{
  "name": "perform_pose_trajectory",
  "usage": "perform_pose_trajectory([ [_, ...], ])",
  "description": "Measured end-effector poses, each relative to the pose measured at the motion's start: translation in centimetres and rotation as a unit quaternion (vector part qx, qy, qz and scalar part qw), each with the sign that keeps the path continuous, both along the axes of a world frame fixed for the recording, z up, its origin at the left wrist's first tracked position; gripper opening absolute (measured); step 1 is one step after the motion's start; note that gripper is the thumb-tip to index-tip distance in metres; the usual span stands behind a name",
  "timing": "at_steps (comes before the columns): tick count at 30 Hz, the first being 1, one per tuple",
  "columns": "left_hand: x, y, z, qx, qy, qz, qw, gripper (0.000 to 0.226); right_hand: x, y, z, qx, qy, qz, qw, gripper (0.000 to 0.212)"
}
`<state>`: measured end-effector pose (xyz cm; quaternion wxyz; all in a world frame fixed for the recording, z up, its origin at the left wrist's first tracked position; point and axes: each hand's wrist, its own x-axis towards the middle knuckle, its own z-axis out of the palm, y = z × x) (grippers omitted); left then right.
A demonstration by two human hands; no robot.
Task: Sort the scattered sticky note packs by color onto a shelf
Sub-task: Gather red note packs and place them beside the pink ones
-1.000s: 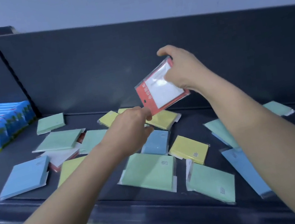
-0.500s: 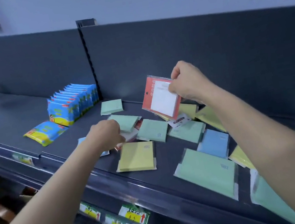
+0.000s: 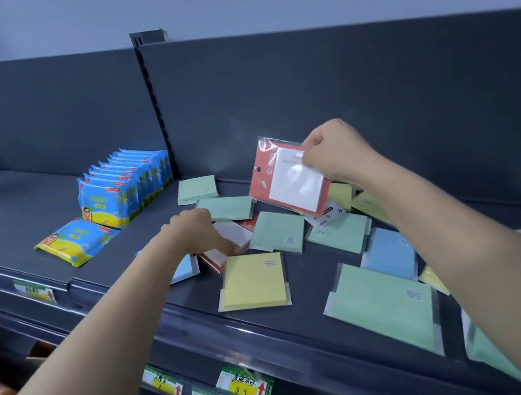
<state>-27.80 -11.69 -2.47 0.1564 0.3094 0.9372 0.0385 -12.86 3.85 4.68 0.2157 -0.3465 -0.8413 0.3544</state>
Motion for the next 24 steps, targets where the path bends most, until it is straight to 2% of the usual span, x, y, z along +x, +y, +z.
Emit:
perform_pose_trajectory([
  [2,-0.1,-0.2,0.0,0.0,-0.009,0.012,1.0,0.077,0.0,-0.1,-0.2,0.009,0.005,-0.01,1.0,0.031],
  [4,-0.3,-0.4,0.1,0.038,-0.006,0.024,0.999,0.075,0.2,-0.4,-0.3,0.022,0.01,-0.018,1.0,0.023],
  [10,-0.7,-0.8,1.5,0.186,0.026,0.024,0.982,0.028,0.3,-1.5,-0.3,0.064,0.023,-0.045,0.997,0.016],
  [13,-0.1,-1.1,3.2,0.262,0.061,0.012,0.963,0.012,0.0,-2.0,-0.2,0.082,0.039,-0.076,0.993,0.017],
  [17,1.1,-1.2,4.2,0.318,0.131,-0.025,0.939,0.008,0.2,-2.2,-0.7,0.1,0.077,-0.128,0.984,0.019],
  [24,4.9,0.2,4.7,0.424,0.109,-0.061,0.897,0.006,4.0,-1.4,-1.9,0.101,0.1,-0.211,0.967,0.018],
])
